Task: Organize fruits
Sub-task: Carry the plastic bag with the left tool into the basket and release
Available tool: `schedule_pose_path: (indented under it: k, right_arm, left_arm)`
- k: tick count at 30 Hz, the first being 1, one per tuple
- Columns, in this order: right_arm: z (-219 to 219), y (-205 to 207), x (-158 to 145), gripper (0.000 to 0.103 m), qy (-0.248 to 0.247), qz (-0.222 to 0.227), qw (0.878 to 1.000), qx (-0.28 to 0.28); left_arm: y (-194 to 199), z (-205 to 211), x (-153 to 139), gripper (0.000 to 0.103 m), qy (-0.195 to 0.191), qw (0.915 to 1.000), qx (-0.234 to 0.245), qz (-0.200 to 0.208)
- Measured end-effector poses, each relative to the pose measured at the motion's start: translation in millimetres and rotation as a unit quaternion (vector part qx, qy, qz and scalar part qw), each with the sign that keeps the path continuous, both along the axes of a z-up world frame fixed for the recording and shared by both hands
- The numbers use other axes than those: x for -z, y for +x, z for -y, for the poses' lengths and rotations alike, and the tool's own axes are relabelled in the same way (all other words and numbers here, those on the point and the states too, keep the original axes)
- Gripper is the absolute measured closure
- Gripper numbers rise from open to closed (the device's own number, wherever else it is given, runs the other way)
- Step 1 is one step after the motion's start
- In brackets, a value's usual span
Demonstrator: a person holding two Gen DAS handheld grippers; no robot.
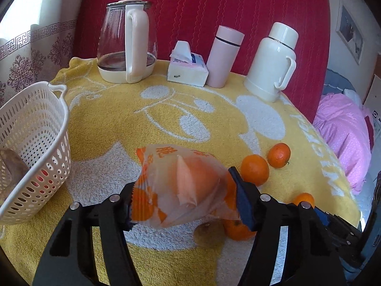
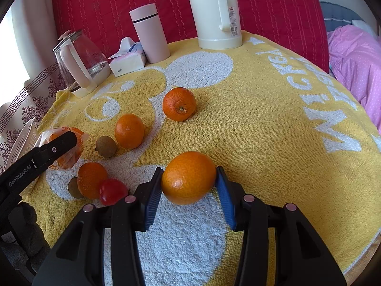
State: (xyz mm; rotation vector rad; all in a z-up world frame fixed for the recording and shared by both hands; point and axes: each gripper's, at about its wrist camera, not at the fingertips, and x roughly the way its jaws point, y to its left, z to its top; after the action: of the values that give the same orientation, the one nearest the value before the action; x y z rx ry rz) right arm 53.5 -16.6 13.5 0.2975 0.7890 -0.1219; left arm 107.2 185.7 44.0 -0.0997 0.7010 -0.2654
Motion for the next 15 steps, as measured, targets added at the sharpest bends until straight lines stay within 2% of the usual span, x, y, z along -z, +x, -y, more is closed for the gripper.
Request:
schedule_pose_path:
  k: [7,15]
  right_arm:
    - [0,0,0,0.058,0.000,0.000,1.000,0.000]
    - [-1,0,0,0.058,-0.002,0.000,1.000,0.000]
  left_arm:
    - [-14,-10,-22,0.037,0.021,0.9974,-0.038,0.057]
    - [-31,-36,-47,0.037,0.033,0.9878,-0.102,0.113]
